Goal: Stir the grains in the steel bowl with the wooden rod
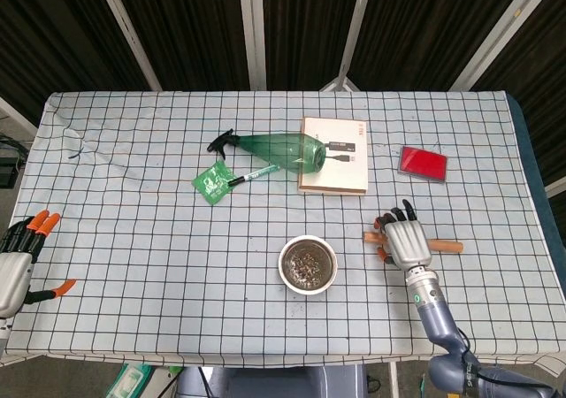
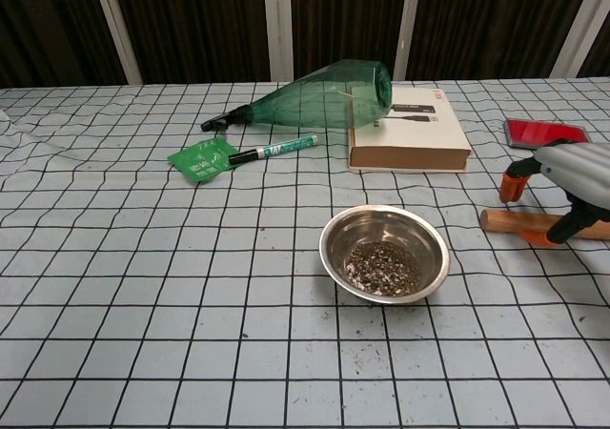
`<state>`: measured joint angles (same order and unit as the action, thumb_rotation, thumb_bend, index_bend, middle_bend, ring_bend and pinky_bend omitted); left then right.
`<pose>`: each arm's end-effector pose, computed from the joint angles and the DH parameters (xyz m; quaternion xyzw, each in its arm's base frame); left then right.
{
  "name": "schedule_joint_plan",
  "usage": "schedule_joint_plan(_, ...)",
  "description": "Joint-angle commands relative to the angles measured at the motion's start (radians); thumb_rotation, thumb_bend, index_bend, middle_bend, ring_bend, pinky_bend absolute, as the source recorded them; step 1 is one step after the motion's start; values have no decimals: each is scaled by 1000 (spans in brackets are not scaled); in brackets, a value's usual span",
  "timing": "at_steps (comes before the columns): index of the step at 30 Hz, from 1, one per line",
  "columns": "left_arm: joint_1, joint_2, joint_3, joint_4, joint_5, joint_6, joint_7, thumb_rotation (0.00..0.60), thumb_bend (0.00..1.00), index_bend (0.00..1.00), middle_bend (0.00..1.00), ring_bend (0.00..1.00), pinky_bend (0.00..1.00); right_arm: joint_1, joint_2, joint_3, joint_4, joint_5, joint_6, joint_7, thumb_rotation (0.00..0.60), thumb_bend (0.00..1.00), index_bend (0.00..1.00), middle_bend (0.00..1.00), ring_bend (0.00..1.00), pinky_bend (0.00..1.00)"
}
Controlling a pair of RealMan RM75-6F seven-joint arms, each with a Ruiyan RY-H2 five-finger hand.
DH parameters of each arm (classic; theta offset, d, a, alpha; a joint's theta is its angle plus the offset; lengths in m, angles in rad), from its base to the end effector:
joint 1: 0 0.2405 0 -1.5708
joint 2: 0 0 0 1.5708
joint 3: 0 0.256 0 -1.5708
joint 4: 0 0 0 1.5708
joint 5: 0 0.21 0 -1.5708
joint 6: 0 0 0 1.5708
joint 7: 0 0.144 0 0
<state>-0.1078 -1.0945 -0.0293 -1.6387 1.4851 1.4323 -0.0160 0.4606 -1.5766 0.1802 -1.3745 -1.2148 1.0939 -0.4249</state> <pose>-0.3101 0.1832 0.1555 -0.6042 -0.4105 -0.3769 0.5695 -0.2422 -0.3043 0.0021 0.6929 -0.3717 0.3165 0.5306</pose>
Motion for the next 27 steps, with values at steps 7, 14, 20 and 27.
schedule_joint_plan(7, -2, 2, 0, -2, -3, -5, -1, 600, 56, 0, 0, 0, 0, 22, 3, 15, 4, 72, -35, -38, 600, 327, 410, 373, 206, 0)
schedule_joint_plan(14, -5, 4, -1, -10, -5, -9, 6, 600, 56, 0, 0, 0, 0, 30, 6, 7, 2, 107, -48, -58, 600, 327, 415, 374, 206, 0)
schedule_joint_plan(20, -6, 5, -1, -12, -7, -10, 6, 600, 56, 0, 0, 0, 0, 37, 7, 6, 6, 124, -52, -59, 600, 365, 452, 396, 222, 0)
schedule_joint_plan(27, -5, 5, 0, -10, -9, -12, 3, 600, 56, 0, 0, 0, 0, 42, 9, 0, 9, 134, -55, -57, 600, 458, 527, 445, 254, 0)
